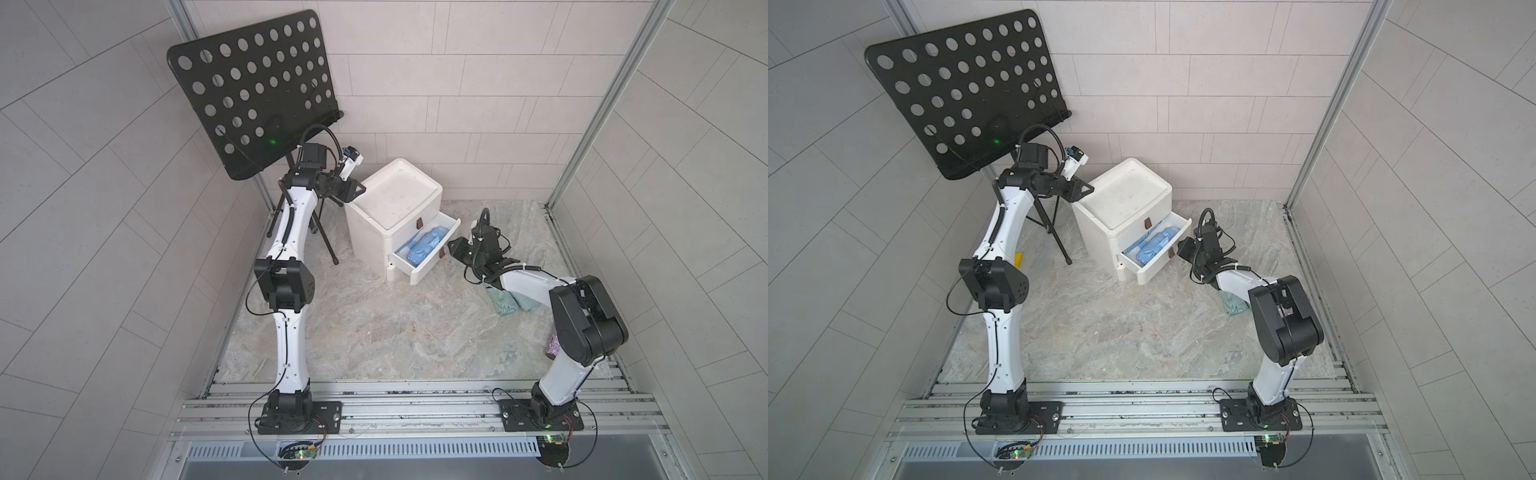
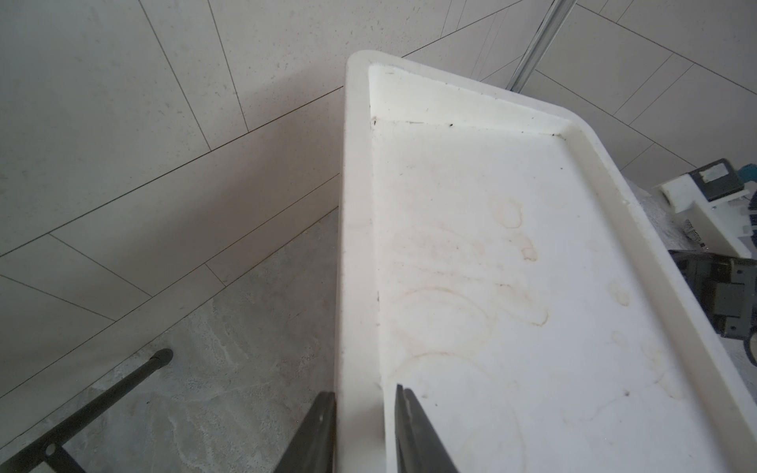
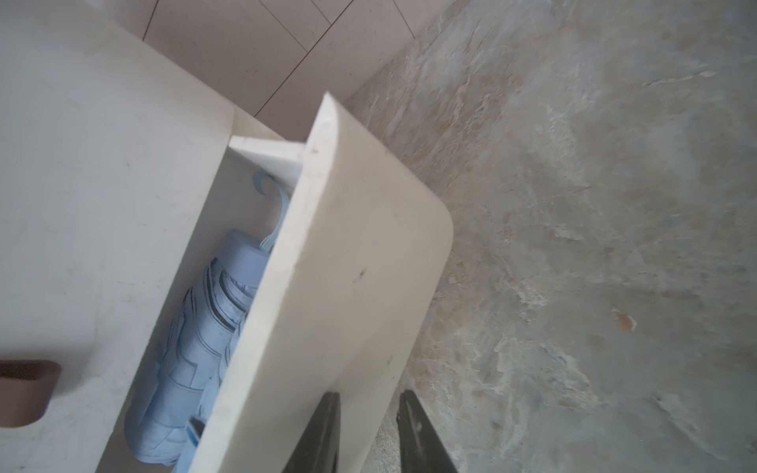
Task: Place the umbrella in the drawer by color
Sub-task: Close the drawer in the storage box, then open the drawer in the storage box.
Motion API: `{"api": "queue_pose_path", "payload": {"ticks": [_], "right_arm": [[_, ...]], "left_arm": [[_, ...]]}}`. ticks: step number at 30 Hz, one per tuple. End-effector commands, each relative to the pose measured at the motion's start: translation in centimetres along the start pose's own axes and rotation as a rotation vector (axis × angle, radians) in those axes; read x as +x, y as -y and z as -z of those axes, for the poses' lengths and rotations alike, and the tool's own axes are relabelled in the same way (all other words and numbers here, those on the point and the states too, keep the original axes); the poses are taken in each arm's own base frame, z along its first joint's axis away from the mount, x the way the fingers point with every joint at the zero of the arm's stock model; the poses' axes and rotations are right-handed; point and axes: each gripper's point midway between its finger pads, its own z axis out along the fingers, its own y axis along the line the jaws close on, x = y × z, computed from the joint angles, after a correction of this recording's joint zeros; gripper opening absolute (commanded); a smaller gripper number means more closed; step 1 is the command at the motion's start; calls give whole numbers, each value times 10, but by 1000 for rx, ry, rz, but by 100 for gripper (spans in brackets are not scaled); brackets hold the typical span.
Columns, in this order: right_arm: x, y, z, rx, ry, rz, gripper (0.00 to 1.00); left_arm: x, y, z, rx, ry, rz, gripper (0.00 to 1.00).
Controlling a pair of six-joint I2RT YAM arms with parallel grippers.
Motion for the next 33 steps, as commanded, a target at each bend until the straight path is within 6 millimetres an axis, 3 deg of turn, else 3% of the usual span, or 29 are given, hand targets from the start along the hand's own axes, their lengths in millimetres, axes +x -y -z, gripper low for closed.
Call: {"api": "queue_pose_path", "payload": {"ticks": [1,8,20,26,33], "right_arm": [[6,-42,-6,-111,-12,14,28],[23,-76,-16,-165,-52,38,28],[33,-111,-35,-276,-89,-4,32],[30,-101,-28,-277,-78,-17,39],[29,-48,-18,-273,-52,-171,53]], "left_arm": [[30,39,-32,184,-83,41,29],[31,42,-33,195,-85,46,29],[34,42,-34,196,-94,52,29],[31,42,-32,194,-87,51,30],[28,43,-27,185,-84,51,30]]}}
